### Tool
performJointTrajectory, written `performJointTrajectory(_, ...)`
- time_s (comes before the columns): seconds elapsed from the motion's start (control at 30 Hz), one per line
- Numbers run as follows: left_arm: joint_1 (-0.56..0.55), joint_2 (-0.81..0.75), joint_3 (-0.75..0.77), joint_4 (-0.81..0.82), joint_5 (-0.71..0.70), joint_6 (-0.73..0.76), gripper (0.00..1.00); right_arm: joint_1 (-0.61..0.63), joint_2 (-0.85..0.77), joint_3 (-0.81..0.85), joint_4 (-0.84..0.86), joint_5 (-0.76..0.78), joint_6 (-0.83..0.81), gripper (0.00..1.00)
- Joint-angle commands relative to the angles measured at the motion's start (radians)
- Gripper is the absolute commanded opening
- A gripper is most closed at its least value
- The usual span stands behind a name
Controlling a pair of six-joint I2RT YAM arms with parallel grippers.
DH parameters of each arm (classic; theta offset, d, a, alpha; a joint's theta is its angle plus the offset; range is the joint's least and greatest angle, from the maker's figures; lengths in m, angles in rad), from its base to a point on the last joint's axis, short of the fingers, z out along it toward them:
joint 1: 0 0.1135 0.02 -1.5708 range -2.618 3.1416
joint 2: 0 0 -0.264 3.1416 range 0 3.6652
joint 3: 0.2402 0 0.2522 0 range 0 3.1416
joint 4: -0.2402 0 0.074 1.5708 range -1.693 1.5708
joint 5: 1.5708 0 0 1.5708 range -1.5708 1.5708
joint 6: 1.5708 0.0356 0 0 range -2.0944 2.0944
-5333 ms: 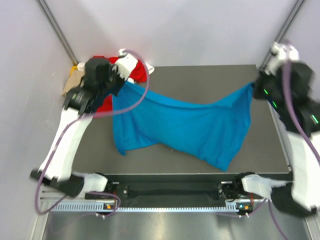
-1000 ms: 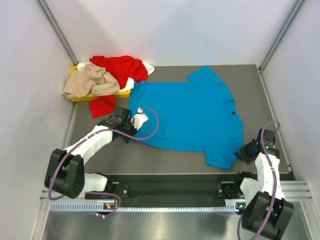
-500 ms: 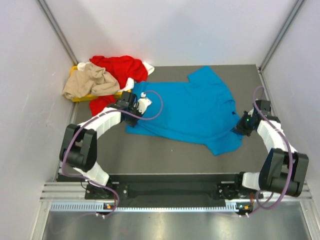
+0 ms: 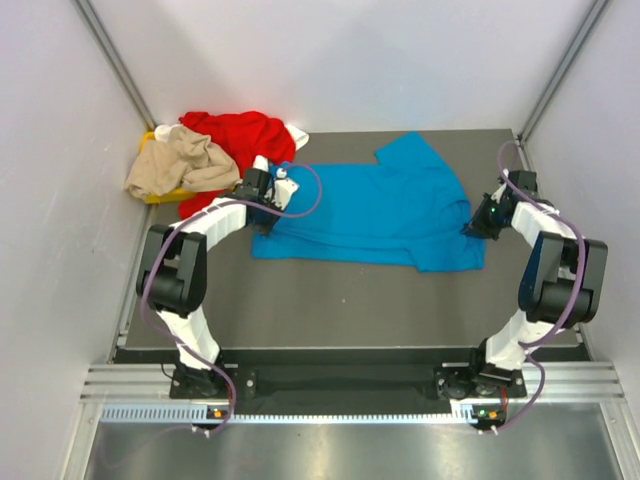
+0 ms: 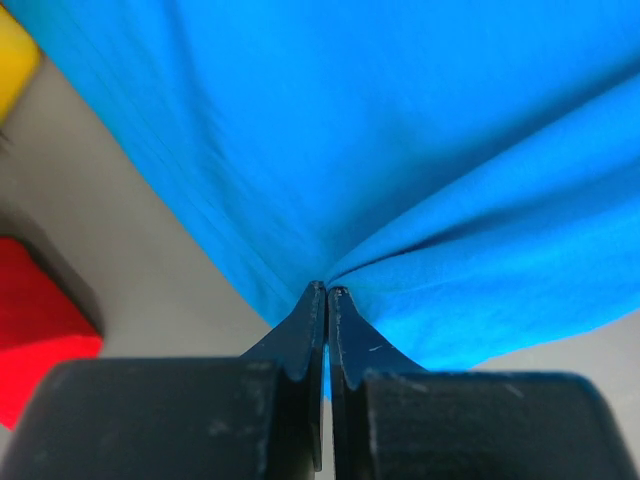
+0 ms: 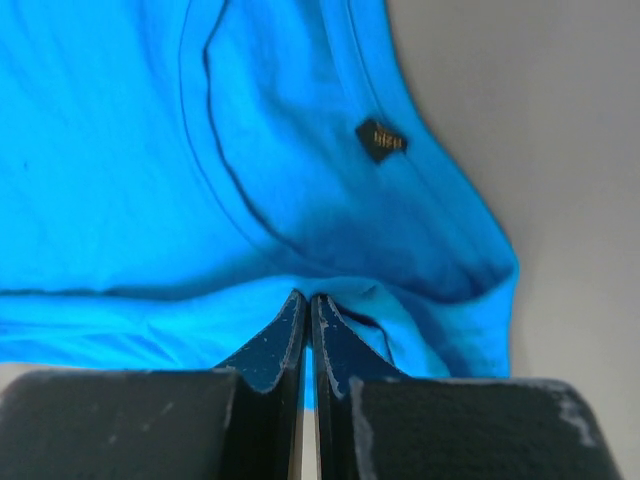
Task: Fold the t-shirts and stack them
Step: Fold the tshirt
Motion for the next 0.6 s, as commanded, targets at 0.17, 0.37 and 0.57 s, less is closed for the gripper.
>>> performJointTrajectory(0.17,0.025,0.084,0.093,0.063,-0.045,-0.048,0.0,0.014,0.075,0.123,0.086,-0.026,-0.026,0.0)
performJointTrajectory(0.37,0.029,0.107,0.102,0.08,-0.046,-0.062,0.0,0.017,0.131,0.173,0.095,-0.02,-0.026,0.01)
performJointTrajectory(0.57,0.029,0.13,0.119,0.176,-0.138,-0.08,0.29,0.029,0.183,0.238,0.073,0.019,-0.04,0.31)
